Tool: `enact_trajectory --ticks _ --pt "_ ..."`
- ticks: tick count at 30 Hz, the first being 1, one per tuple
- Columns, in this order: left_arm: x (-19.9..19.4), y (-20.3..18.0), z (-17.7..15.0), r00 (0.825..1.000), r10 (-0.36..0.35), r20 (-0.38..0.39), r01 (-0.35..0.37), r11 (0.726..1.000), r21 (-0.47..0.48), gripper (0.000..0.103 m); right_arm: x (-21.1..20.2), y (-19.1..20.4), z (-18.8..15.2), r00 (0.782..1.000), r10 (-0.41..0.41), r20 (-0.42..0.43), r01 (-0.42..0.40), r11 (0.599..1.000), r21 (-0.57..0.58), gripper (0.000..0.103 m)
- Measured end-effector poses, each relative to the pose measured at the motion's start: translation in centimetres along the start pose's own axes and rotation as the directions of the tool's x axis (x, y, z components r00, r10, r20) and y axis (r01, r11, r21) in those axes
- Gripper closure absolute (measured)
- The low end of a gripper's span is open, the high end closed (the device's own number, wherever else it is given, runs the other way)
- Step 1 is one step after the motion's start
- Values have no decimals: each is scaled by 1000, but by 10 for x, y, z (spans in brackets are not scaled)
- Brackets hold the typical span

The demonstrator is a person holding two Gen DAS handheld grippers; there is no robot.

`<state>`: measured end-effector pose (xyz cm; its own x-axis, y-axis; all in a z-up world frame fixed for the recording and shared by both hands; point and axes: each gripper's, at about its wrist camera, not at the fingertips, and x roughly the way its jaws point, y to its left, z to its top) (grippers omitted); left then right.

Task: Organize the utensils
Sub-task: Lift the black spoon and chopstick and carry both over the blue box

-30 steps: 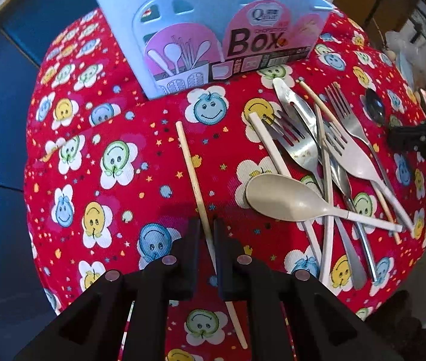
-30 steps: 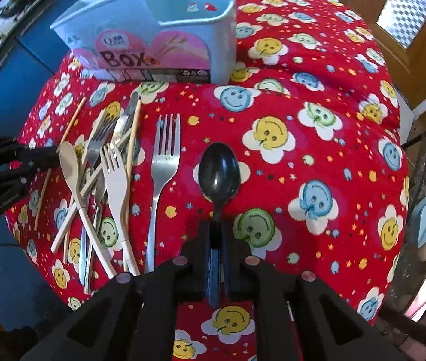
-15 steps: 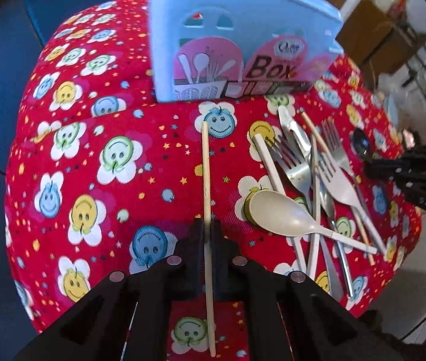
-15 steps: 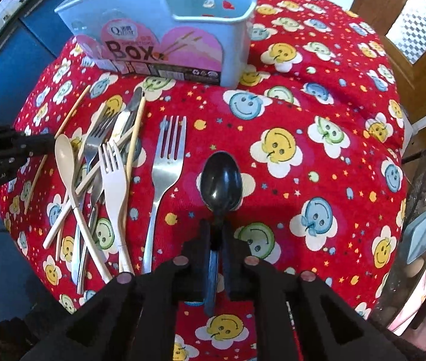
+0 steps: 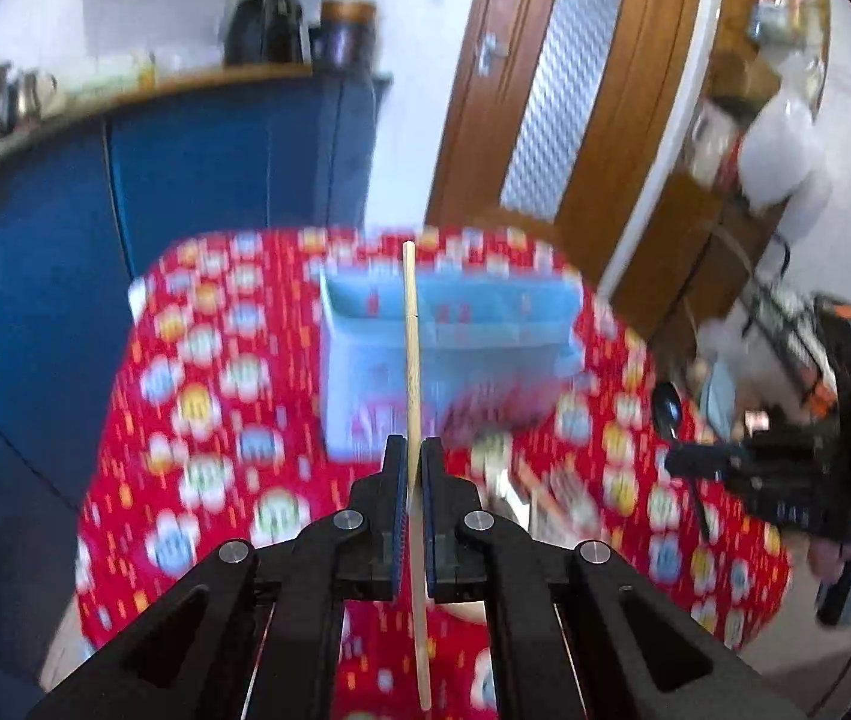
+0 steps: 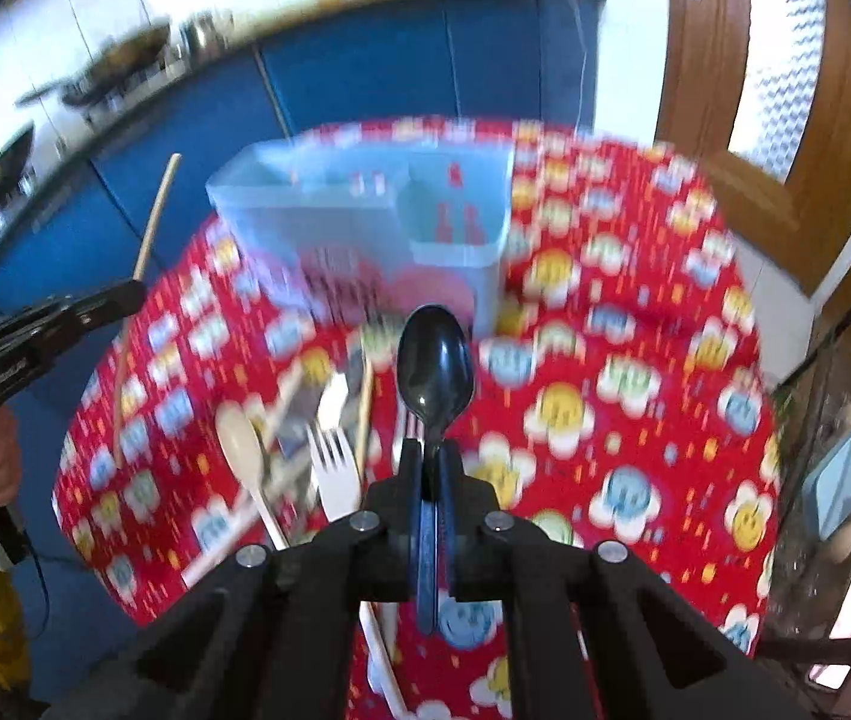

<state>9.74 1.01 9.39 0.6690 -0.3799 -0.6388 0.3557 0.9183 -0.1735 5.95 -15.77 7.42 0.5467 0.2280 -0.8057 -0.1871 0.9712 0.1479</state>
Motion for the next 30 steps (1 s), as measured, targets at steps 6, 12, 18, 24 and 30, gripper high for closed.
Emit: enact_trajectory --ticks 6,12,18,24,30 --pt "-9 -8 43 975 65 210 -67 998 3 99 -18 -3 33 970 13 242 -18 1000 18 96" --pt "-6 -11 72 916 143 375 -151 988 -7 99 -11 -7 59 914 25 404 -35 999 18 96" --pt "6 -4 91 876 141 461 -126 990 -63 99 10 -9 83 888 53 457 -58 998 -4 96" --pt "42 1 86 874 153 461 -127 988 -86 99 36 -7 93 863 54 503 -42 998 -37 96" --pt "67 4 65 863 172 475 -153 985 -78 99 57 -5 94 835 31 549 15 997 -79 96"
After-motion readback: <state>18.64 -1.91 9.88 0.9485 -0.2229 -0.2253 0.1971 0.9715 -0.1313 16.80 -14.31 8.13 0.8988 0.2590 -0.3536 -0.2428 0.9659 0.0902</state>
